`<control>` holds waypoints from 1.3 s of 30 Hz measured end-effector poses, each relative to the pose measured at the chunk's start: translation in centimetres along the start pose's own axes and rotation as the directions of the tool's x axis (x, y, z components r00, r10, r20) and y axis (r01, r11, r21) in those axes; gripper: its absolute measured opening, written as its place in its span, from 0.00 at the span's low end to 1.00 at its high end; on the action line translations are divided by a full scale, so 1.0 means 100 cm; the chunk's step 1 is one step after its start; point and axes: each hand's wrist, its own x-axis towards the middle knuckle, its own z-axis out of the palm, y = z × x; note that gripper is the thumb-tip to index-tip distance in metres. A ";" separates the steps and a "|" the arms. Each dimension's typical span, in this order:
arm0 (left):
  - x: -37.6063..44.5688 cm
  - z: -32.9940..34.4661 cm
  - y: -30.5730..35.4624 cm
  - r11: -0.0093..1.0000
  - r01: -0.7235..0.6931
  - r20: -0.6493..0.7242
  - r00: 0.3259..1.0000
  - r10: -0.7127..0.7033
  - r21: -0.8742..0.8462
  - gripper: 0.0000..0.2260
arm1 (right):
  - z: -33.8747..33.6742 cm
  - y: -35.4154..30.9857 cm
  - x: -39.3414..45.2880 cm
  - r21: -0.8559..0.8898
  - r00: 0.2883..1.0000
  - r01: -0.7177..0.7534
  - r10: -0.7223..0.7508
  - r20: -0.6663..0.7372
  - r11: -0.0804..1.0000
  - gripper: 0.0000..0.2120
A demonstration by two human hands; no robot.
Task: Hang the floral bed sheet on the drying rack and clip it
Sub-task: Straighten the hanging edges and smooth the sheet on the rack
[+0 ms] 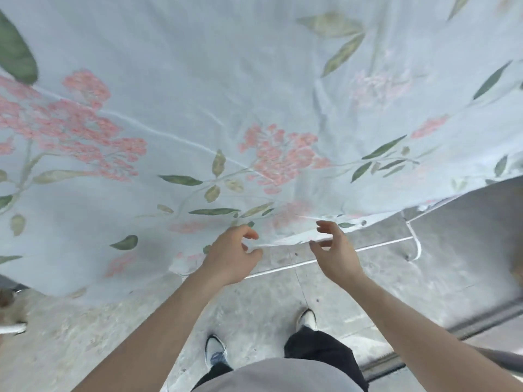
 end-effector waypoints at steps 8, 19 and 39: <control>0.057 0.079 0.120 0.997 -0.078 0.077 0.994 0.077 0.017 0.16 | -0.110 0.068 0.054 0.054 0.996 -0.035 0.039 -0.081 0.998 0.21; 0.106 0.126 0.226 0.981 -0.195 0.215 0.959 0.186 0.022 0.25 | -0.210 0.112 0.082 0.225 0.952 -0.165 0.215 -0.220 0.960 0.24; 0.175 0.249 0.384 0.975 -0.213 0.224 0.949 0.222 -0.067 0.28 | -0.434 0.222 0.220 0.605 0.772 -0.198 0.503 -0.389 0.771 0.32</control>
